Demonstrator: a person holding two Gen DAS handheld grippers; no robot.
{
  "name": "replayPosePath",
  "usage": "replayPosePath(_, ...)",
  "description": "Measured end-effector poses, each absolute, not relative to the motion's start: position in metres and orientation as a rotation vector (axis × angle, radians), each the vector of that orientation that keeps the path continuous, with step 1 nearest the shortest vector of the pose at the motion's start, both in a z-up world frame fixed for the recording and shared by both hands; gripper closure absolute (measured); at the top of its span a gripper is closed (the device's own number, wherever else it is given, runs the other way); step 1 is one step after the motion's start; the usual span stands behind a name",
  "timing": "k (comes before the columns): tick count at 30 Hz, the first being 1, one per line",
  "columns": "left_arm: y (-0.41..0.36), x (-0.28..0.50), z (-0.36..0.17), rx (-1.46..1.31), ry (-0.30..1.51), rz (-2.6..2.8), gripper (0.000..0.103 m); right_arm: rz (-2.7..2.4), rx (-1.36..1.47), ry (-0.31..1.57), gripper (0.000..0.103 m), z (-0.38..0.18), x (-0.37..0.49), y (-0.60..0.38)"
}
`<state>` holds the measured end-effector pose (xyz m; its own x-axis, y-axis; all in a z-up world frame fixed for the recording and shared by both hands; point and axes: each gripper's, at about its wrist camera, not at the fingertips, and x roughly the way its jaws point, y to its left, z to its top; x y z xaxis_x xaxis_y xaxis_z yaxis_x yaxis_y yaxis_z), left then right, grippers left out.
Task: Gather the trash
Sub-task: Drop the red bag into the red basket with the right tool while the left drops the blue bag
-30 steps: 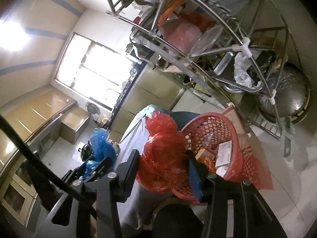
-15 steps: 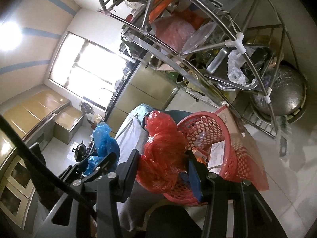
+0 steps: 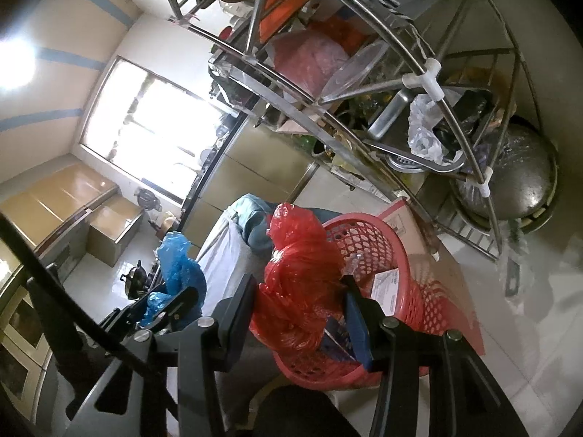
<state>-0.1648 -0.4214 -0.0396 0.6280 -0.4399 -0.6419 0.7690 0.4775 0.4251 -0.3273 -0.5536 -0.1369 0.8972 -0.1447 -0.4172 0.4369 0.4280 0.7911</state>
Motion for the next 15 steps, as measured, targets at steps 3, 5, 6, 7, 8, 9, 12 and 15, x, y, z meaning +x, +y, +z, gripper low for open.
replayPosePath(3,-0.423,-0.163,-0.041,0.760,0.489,-0.775,0.047,-0.366,1.064,0.313,0.053,-0.139,-0.324,-0.556)
replayPosePath(5,-0.425,-0.162,-0.042,0.760,0.493,-0.777,0.047,-0.365,1.063,0.317,0.053,-0.141,-0.322,-0.557)
replayPosePath(6,-0.426,-0.161,-0.042,0.760,0.496,-0.779,0.047,-0.363,1.065,0.320,0.053,-0.142,-0.320,-0.557)
replayPosePath(7,-0.428,-0.160,-0.043,0.758,0.504,-0.784,0.047,-0.361,1.067,0.321,0.053,-0.144,-0.319,-0.558)
replayPosePath(8,-0.429,-0.159,-0.044,0.755,0.512,-0.787,0.047,-0.360,1.071,0.322,0.052,-0.146,-0.318,-0.559)
replayPosePath(9,-0.431,-0.157,-0.045,0.748,0.525,-0.794,0.047,-0.359,1.072,0.322,0.052,-0.147,-0.317,-0.560)
replayPosePath(12,-0.435,-0.150,-0.046,0.725,0.561,-0.829,0.047,-0.359,1.076,0.326,0.052,-0.152,-0.313,-0.563)
replayPosePath(15,-0.436,-0.142,-0.043,0.676,0.585,-0.889,0.047,-0.368,1.068,0.335,0.052,-0.154,-0.310,-0.566)
